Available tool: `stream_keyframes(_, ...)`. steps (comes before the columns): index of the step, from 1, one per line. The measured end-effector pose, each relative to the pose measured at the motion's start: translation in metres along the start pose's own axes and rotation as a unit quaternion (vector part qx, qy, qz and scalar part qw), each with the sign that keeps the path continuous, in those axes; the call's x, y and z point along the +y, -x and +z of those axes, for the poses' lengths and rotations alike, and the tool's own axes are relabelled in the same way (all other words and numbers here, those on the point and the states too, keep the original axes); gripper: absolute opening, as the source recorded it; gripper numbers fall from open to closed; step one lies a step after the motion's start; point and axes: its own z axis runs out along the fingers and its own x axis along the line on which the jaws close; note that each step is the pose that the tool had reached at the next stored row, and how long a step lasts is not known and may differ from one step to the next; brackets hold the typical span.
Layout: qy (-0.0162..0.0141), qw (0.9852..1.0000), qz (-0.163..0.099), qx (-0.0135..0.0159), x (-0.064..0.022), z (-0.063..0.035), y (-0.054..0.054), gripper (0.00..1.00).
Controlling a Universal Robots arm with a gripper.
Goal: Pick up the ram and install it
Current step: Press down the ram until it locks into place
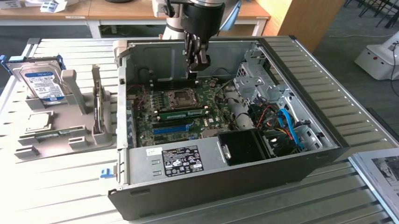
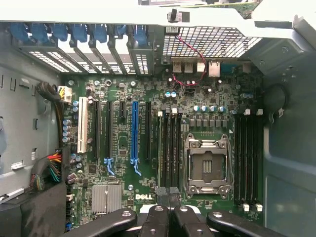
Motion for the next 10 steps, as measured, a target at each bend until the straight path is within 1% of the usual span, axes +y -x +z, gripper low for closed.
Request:
stream_keyframes(3, 0.0000, 1.0000, 0.000, 0.0000, 0.0000, 0.0000, 0.0000, 0.10)
stream_keyframes(5, -0.0002, 1.0000, 0.002, -0.0009, 0.0002, 0.0000, 0.0001, 0.10)
stream_keyframes(8, -0.0004, 0.9998, 0.021, -0.0018, 0.0002, 0.0001, 0.0000, 0.10)
stream_keyframes(10, -0.0007, 0.9992, 0.039, -0.0026, 0.0003, 0.0001, 0.0000, 0.10)
